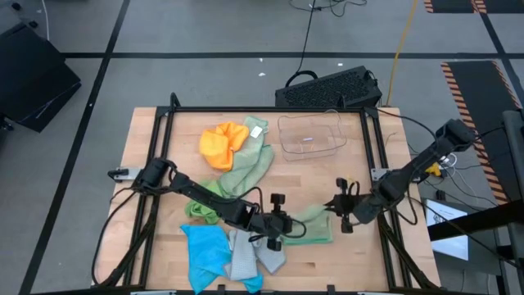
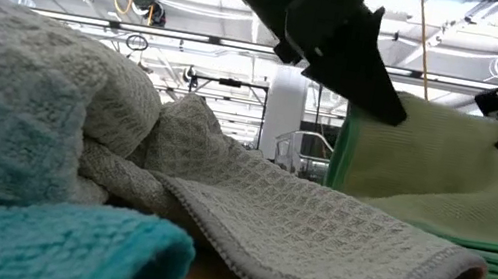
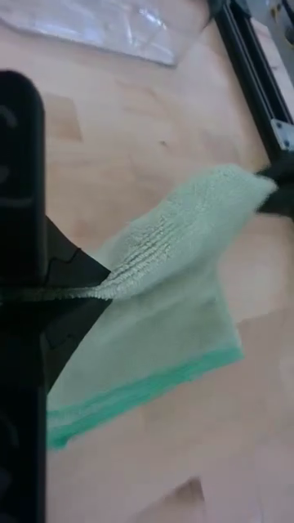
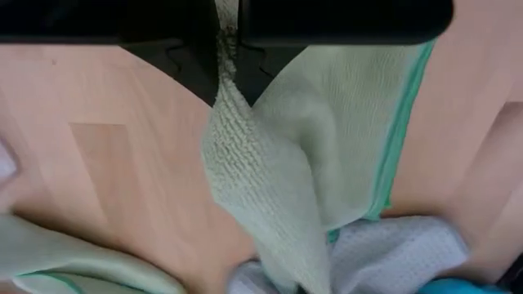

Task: Fold microfiber towels
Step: Fold the bottom light green microfiber towel

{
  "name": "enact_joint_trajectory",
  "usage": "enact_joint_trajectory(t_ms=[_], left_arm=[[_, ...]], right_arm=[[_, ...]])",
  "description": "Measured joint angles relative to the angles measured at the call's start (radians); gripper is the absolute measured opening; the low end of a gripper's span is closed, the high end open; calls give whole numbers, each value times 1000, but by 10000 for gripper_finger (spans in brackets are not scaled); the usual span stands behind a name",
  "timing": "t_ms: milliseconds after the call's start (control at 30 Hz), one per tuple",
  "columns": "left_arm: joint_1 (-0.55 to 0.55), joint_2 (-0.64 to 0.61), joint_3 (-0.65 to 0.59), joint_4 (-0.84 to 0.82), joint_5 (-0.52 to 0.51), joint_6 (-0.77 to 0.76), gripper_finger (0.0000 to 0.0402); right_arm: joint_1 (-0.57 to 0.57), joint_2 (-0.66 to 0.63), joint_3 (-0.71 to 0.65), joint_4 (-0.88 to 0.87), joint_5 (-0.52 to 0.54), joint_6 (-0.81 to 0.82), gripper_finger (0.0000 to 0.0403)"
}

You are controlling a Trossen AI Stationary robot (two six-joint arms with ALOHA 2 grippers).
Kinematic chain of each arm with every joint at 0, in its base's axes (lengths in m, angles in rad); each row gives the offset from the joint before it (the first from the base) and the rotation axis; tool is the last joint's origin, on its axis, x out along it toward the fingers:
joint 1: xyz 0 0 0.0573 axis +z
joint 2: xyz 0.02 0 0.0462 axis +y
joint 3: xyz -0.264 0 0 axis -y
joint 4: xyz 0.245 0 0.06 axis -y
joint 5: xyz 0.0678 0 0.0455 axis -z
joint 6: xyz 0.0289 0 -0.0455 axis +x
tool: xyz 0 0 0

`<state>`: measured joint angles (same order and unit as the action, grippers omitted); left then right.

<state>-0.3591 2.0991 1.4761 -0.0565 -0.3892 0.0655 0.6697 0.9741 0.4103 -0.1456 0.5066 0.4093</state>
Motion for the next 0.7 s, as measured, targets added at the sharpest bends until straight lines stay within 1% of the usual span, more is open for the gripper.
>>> enact_joint_trajectory(t_ms=[167, 233, 300, 400, 467, 533, 633, 700], left_arm=[[-2, 0, 0, 4, -7, 6, 11], [4, 0, 0, -2, -13, 20, 7], [16, 0, 0, -3, -34, 53, 5], [54, -2, 0, -9, -79, 132, 9], [95, -3, 0, -1, -103, 170, 13], [142, -4, 0, -1, -128, 176, 12], [192, -4, 0, -2, -113, 158, 5], [195, -4, 0, 2, -83, 151, 6]], right_arm=[[35, 48, 6, -8, 79, 4, 7], [33, 50, 34, -48, 103, -7, 7], [20, 43, 75, -126, 123, -15, 7], [-17, 20, 102, -225, 141, -76, 7], [-55, -1, 101, -237, 186, -124, 7], [-98, -14, 96, -250, 226, -157, 7], [-151, -25, 88, -296, 252, -158, 7], [-162, -31, 88, -295, 254, -141, 7]])
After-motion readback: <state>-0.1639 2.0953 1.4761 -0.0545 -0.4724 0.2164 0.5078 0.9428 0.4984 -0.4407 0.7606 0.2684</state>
